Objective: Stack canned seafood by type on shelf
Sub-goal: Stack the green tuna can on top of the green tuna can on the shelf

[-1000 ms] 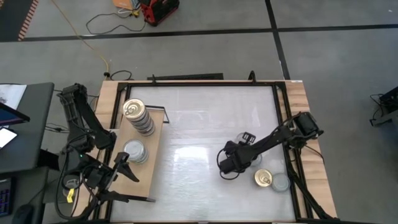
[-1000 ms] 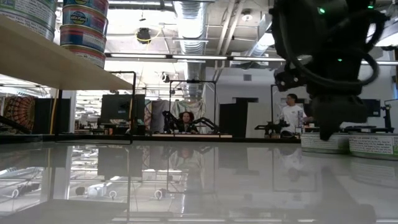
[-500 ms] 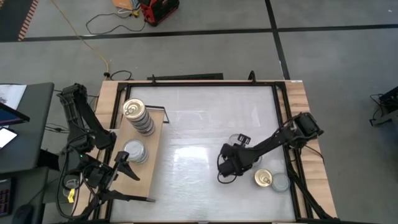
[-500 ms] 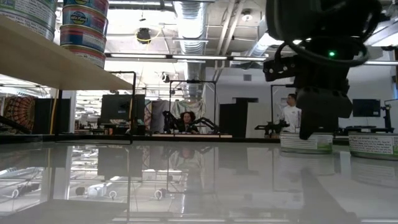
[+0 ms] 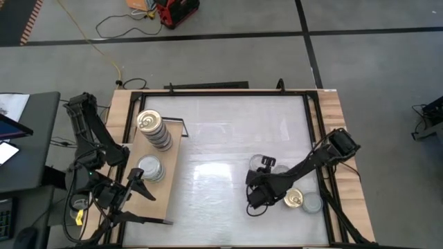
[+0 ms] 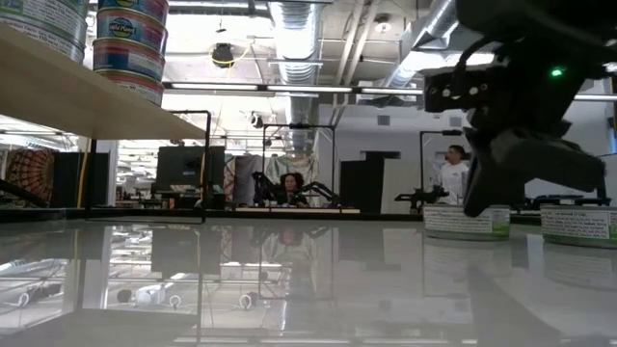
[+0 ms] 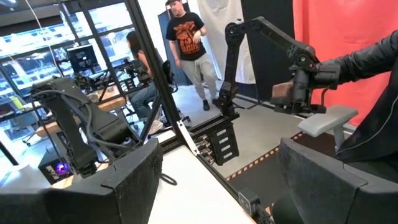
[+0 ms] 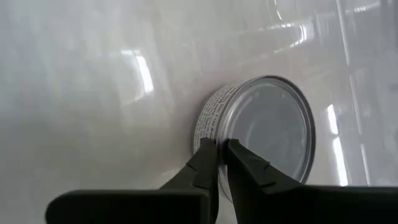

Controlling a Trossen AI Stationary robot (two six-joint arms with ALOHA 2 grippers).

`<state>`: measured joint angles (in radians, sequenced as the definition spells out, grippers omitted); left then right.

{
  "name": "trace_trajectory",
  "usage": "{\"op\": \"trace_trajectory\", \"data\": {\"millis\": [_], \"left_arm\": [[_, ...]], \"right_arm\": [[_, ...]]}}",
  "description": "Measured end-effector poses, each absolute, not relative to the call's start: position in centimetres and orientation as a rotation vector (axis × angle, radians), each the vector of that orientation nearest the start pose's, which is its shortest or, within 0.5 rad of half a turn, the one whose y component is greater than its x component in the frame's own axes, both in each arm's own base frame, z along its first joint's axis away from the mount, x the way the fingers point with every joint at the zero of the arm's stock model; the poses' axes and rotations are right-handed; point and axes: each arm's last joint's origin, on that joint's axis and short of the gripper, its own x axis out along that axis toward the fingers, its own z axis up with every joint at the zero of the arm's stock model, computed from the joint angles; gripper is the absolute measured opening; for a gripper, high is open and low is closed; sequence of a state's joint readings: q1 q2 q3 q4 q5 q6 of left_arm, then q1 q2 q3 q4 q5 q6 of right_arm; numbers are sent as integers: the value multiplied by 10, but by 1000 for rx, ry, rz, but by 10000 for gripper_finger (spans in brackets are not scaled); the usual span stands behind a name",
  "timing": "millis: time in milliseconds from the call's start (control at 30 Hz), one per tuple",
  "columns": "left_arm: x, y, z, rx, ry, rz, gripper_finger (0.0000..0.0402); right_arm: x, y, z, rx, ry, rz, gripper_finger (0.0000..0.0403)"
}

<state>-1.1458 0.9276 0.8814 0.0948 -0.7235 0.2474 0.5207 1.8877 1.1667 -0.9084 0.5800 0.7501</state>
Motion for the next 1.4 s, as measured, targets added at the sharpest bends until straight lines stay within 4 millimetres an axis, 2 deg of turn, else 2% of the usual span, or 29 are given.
{"op": "trace_trajectory", "data": {"millis": [300,567,800,967,1067,1133,1267,1400], "left_arm": [[99,-173,367,207,-78,-408,304],[100,-172,367,211,-73,-392,304],[100,-172,367,213,-73,-391,304],[100,-172,367,213,-73,-391,304],[100,-172,366,213,-67,-392,304],[100,-172,366,216,-63,-393,304],[100,-172,364,214,-48,-395,304],[100,-172,364,212,-47,-395,304]], "right_arm": [[280,167,144,-332,1166,-420,56],[278,170,144,-407,1175,-373,54],[292,169,159,-368,1139,-383,49],[307,155,170,-335,1144,-427,71],[316,145,190,-241,1154,-502,87],[319,136,198,-181,1227,-507,97],[322,113,194,-83,1390,-432,112],[324,87,195,-29,1447,-364,125]]}}
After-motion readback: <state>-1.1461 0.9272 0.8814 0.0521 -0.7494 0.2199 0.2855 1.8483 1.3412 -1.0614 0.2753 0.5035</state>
